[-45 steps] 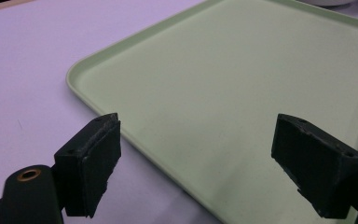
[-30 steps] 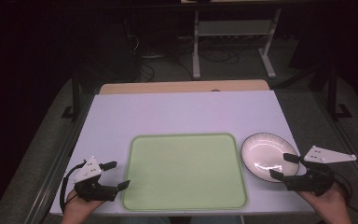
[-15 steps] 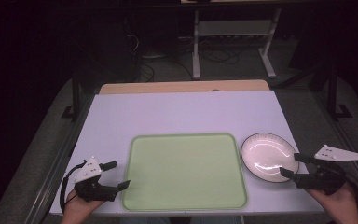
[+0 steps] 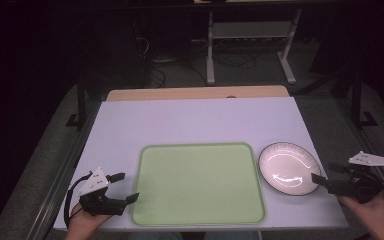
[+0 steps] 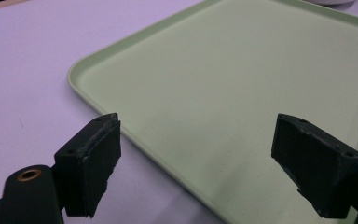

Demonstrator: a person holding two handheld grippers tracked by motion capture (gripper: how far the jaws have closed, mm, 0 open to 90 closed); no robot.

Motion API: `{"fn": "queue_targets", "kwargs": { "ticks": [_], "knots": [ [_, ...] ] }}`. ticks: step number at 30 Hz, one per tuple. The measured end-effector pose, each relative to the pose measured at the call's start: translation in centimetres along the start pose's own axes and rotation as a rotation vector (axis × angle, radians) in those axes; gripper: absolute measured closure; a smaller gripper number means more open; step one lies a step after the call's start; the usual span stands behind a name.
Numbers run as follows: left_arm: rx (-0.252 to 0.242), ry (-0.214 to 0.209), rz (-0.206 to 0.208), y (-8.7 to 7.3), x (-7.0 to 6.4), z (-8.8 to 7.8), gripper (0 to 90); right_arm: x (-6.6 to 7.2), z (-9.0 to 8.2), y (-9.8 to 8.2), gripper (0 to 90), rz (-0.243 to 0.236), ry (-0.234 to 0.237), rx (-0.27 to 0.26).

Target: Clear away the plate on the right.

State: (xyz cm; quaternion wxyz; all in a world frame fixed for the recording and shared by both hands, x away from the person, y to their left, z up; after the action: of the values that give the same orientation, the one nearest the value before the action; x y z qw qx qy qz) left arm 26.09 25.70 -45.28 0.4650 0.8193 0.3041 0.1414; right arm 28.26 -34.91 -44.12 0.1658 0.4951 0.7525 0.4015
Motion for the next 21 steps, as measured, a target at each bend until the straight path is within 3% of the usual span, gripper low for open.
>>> {"fn": "queue_targets", "kwargs": {
  "ticks": [13,21],
  "knots": [
    [0.003,-0.003,-0.002,0.0,0.0,0.1,15.7,-2.3,1.6,0.3,27.9,0.099,-0.001,0.049],
    [0.004,-0.004,-0.003,-0.1,0.0,0.1,15.7,-3.7,3.2,0.2,39.3,0.189,0.031,0.126]
  ]
}}
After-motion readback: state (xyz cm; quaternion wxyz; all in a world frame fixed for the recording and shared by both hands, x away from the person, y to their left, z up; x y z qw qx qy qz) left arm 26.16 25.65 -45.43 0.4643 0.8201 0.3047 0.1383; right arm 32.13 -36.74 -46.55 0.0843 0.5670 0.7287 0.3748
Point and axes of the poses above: each handheld gripper's, and its own axes: z roughly forward along the jaws, y roughly out of its top, x roughly to its left, the point moved 6 cm from there along z, roughly forward along the jaws, and after that the axes turned 2 degrees about -y, right-handed, at the moved point
